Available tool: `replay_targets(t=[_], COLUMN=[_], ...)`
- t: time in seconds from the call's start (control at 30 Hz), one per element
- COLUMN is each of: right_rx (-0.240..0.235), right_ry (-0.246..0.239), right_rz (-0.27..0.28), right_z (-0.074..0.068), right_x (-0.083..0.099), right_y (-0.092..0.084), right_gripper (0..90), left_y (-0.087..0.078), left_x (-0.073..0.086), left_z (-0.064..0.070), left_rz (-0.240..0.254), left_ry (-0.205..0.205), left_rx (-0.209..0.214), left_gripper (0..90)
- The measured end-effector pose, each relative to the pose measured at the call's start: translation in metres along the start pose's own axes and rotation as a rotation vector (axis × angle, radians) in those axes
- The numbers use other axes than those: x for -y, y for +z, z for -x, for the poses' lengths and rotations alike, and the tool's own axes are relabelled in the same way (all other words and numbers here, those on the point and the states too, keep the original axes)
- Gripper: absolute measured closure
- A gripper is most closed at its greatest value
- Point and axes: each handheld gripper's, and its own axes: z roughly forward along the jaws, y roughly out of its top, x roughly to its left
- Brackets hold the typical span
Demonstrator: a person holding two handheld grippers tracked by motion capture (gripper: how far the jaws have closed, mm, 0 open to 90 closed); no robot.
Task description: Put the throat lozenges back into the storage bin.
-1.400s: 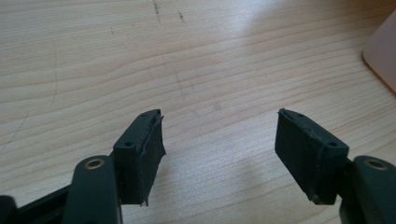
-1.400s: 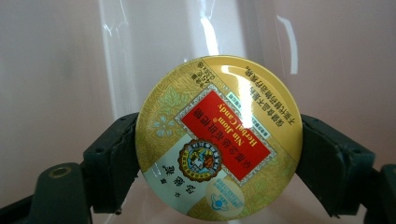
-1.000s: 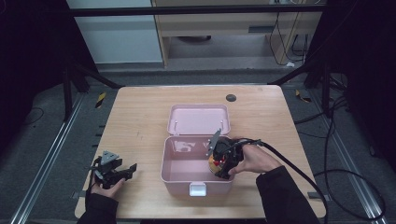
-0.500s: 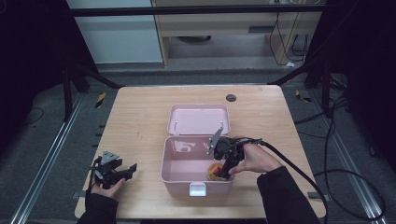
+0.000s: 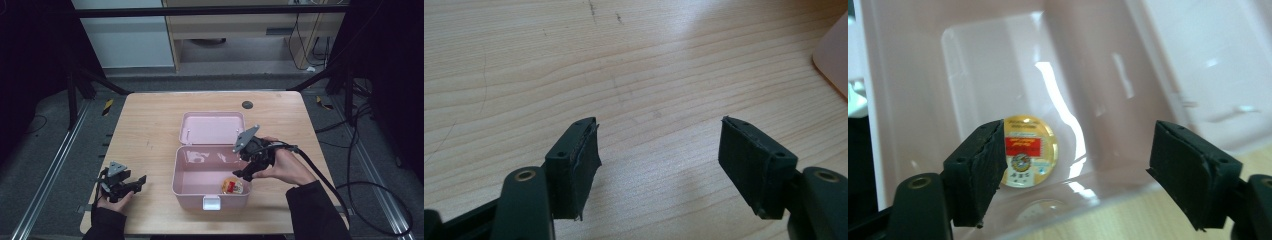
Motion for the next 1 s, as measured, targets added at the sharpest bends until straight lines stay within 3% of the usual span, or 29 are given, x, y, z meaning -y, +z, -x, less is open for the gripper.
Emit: replay_targets(t=[0.03,0.17,0.23,0.3,0.4,0.7,0.73,1.0], right_rx=[0.034,0.084,0.100,0.146,0.168,0.292,0.292,0.383], right_ry=[0.013,0.030,0.050,0.085,0.114,0.288,0.288,0.447], right_rz=[0.028,0.072,0.108,0.142,0.160,0.282,0.282,0.376], right_z=[0.001,0.002,0.003,0.004,0.005,0.006,0.006,0.007], right_x=[0.002,0.006,0.010,0.018,0.024,0.065,0.065,0.105], right_y=[-0.009,-0.023,-0.031,-0.039,-0.043,-0.056,-0.056,-0.053], right_gripper=[20.6,20.0,19.6,18.2,17.4,13.6,13.6,7.8], left_y=[0.000,0.000,-0.001,-0.001,-0.001,-0.001,-0.001,-0.001], left_x=[0.000,0.000,0.000,0.000,0.000,-0.001,-0.001,-0.001], left_z=[0.000,0.000,0.000,0.001,0.000,0.001,0.001,0.001], left_rz=[0.000,0.003,0.004,0.004,0.003,0.007,0.008,0.007], left_ry=[0.000,0.002,0.003,0.003,0.004,0.000,0.000,-0.001], left_rx=[0.000,0.001,0.002,0.003,0.005,0.008,0.008,0.011], left_gripper=[31.7,31.8,32.3,32.7,32.8,34.5,34.5,35.8])
